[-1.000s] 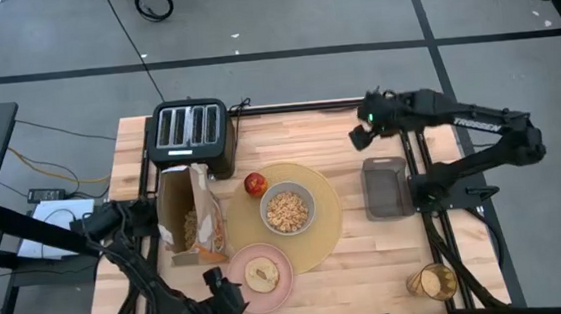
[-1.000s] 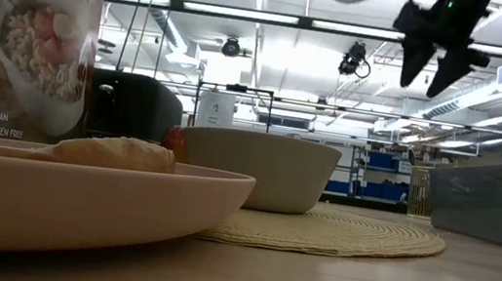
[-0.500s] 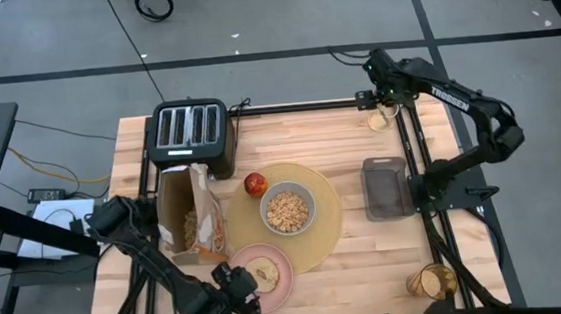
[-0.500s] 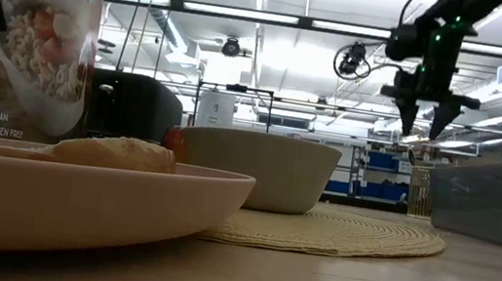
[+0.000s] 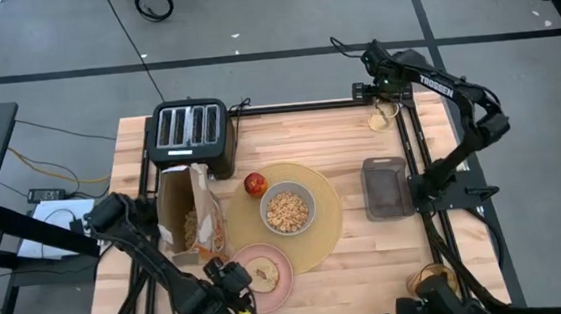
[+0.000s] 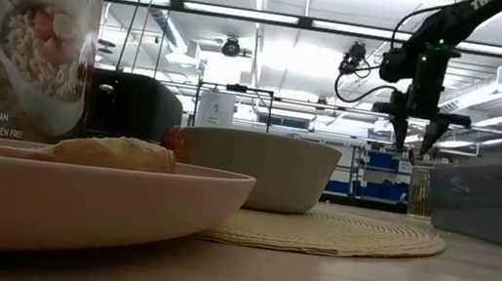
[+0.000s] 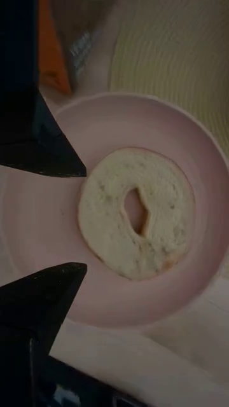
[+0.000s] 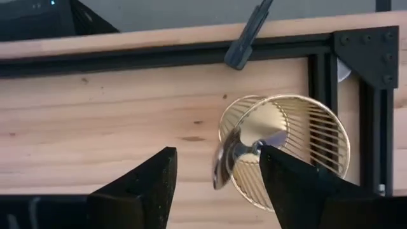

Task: Arrange a breakfast setting
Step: Put the purple spoon to the right of the gray bowl on the yellow placemat

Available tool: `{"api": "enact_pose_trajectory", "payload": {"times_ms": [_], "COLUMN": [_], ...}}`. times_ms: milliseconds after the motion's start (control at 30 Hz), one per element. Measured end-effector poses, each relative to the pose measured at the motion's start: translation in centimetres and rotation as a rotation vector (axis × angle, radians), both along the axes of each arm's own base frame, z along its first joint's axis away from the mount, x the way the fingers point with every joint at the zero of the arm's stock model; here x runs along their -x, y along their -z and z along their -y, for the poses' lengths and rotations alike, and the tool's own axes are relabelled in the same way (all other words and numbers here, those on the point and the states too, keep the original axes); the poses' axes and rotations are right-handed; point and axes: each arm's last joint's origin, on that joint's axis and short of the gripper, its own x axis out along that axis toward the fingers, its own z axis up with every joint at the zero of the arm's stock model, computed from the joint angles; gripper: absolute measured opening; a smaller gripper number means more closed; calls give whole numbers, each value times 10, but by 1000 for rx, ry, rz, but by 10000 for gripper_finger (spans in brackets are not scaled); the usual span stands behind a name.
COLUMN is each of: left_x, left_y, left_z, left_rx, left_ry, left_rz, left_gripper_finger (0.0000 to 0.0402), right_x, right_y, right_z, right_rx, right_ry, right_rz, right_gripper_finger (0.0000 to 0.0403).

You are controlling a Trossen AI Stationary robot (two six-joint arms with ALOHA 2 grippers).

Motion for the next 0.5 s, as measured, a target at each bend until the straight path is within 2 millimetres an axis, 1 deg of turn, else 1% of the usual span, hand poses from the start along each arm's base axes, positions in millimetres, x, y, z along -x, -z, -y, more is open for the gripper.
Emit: {"api": "enact_pose_trajectory", "payload": {"times_ms": [100,233,400,500], "left_x": [3,6,9,11], "left_y": [-1,-1,-1,-4], "left_z": [0,1,1,-2], "left_rx": [1,-1,2,-13], "left_ry": [-11,-21,-54,-65], "left_rz": [-6,-11,-15,-13], "left_gripper_finger": [236,236,236,236], "right_x": [-2,-4,-5,-4], "right_y": [5,10,8,7], "right_z": [4,7,8,8], "right_rx": [-14,-17,16,17], "right_ry": [26,52,62,62], "right_rz": [-4,-29,-22,-21], "right_gripper_finger": [222,196,147,114]}}
